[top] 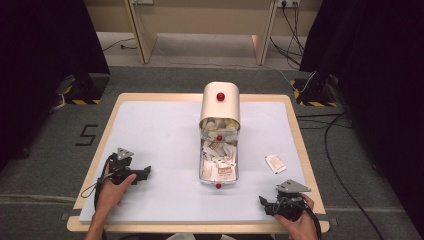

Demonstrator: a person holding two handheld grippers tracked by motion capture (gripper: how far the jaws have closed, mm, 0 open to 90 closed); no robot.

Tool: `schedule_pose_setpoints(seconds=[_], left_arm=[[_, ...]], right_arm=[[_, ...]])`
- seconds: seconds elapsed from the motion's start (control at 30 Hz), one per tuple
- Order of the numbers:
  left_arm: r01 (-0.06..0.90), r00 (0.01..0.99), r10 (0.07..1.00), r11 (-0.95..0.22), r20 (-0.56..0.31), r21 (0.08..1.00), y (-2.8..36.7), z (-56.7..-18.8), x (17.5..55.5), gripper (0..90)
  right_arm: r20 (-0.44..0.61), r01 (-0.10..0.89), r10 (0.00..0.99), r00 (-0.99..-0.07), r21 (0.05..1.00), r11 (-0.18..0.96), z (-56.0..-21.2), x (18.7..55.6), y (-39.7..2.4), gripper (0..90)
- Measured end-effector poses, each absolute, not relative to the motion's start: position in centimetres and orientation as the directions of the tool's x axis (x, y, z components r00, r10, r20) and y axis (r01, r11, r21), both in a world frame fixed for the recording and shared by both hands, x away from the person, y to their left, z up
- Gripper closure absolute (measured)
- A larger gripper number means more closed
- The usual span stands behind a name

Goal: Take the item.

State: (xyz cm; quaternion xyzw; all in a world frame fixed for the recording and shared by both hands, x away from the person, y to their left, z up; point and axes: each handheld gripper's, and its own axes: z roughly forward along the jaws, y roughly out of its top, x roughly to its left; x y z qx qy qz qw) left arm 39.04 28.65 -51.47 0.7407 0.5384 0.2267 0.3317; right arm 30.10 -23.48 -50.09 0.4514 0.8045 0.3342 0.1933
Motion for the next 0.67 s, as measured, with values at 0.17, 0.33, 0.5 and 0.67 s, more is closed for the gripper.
schedule_pose_setpoints(seconds=[0.17, 0.33, 0.5, 0.67], left_arm=[[0.647, 0.318, 0.948, -0.2, -0.022, 0.736, 28.65, -51.47, 39.04, 0.0], [0.647, 0.317, 0.948, -0.2, -0.022, 0.735, 28.65, -51.47, 39.04, 0.0], [0.647, 0.317, 0.948, -0.2, -0.022, 0.736, 28.65, -51.47, 39.04, 0.0], [0.647, 0.317, 0.948, -0.2, -0.021, 0.736, 28.65, -51.47, 39.04, 0.0]], right_arm=[[-0.012, 0.591, 0.851, -0.525, 0.715, 0.374, -50.14, 30.13, -23.58, 23.0], [-0.012, 0.591, 0.851, -0.526, 0.715, 0.375, -50.15, 30.15, -23.59, 22.9], [-0.012, 0.59, 0.85, -0.526, 0.715, 0.375, -50.15, 30.15, -23.59, 22.8], [-0.011, 0.59, 0.849, -0.528, 0.714, 0.377, -50.14, 30.16, -23.61, 22.7]])
